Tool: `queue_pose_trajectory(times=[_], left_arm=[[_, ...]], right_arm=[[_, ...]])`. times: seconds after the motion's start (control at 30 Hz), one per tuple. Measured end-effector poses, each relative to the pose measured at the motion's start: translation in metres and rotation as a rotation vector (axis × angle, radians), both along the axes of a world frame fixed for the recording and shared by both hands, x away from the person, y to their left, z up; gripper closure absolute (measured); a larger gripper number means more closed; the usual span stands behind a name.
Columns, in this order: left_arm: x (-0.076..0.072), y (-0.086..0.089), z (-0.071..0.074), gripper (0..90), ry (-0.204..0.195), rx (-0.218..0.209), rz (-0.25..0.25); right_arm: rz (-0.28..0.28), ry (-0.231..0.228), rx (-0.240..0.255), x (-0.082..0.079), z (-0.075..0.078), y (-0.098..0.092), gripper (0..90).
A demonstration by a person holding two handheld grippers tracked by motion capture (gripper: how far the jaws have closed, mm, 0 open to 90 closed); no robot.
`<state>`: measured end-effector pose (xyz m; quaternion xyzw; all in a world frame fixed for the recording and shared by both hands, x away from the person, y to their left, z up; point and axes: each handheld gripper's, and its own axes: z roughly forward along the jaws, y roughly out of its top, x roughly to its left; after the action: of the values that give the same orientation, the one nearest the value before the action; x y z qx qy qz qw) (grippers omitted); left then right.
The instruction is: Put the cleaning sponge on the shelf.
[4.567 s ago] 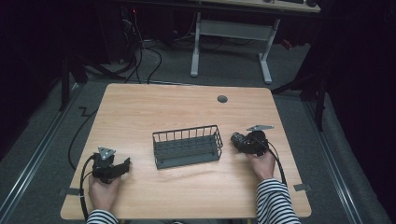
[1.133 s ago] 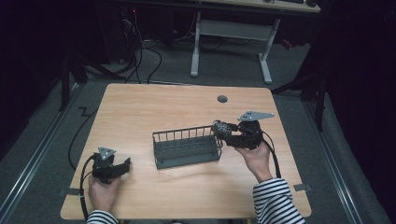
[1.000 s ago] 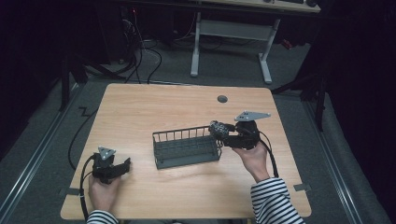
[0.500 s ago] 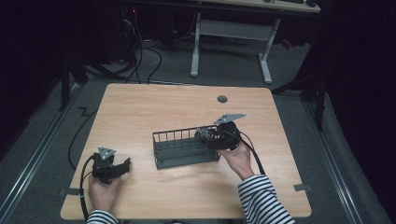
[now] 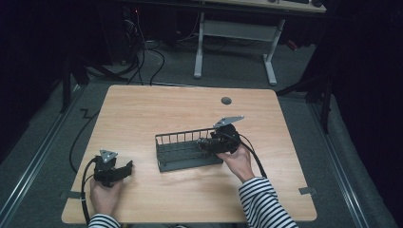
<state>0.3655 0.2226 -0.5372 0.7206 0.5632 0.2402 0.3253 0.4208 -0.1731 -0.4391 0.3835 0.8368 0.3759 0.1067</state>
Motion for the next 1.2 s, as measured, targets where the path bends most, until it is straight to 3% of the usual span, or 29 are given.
queue_pose_trajectory(times=[0.37,0.73,1.2], left_arm=[[0.000,0.000,0.000,25.4,0.000,-0.002,0.000],[0.000,0.000,0.000,25.4,0.000,-0.003,0.000],[0.000,0.000,0.000,25.4,0.000,-0.001,0.000]], right_arm=[[-0.023,-0.054,0.056,-0.009,0.020,-0.020,34.6],[-0.095,-0.107,0.115,-0.020,0.040,-0.055,37.0],[-0.148,-0.144,0.123,-0.032,0.050,-0.083,38.5]])
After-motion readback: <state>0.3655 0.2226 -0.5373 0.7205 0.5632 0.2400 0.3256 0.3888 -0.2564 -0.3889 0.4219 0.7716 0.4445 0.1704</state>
